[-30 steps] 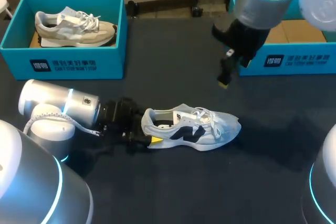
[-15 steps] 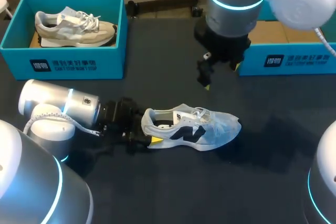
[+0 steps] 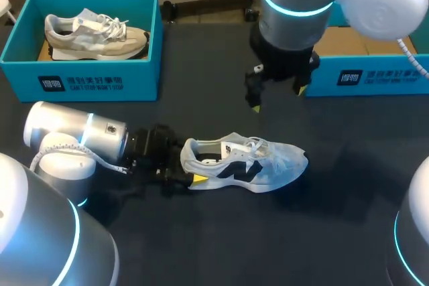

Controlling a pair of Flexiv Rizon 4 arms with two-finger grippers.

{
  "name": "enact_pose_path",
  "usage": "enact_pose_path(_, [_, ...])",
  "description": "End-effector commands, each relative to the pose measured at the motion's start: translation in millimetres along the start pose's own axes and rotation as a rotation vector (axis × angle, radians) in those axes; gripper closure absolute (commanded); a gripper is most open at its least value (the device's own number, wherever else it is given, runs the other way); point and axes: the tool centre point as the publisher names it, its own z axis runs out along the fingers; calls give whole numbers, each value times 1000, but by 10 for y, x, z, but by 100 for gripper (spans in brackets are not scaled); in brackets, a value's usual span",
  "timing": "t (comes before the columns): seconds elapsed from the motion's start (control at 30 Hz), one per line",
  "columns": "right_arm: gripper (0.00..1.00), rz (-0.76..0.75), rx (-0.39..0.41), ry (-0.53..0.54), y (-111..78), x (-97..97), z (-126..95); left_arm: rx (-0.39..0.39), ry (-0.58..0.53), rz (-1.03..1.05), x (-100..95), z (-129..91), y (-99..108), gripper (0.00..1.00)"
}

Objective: Take the shoe out of the shoebox, open the shoe tongue, remove and reinsert the insole, then place the shoe into the shoebox

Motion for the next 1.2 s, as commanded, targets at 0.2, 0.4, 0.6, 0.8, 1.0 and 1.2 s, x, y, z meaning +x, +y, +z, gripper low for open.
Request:
enact_pose_path(0.2, [0, 299, -25, -50, 13, 192, 26, -1, 0, 0, 2, 31, 23, 100])
enact_pose_path(0.4, [0, 362, -28, -50, 81, 331, 98, -1, 0, 0, 2, 31, 23, 100])
enact_pose_path(0.6, [0, 415, -29, -51, 142, 470, 239, -1, 0, 0, 2, 31, 23, 100])
enact_pose_path(0.8, [0, 464, -31, -45, 134, 639, 429, -1, 0, 0, 2, 31, 23, 100])
enact_pose_path(1.0, [0, 481, -21, -35, 137, 837, 556, -1, 0, 0, 2, 31, 23, 100])
enact_pose_path(1.2, [0, 506, -15, -5, 103, 1022, 661, -1, 0, 0, 2, 31, 23, 100])
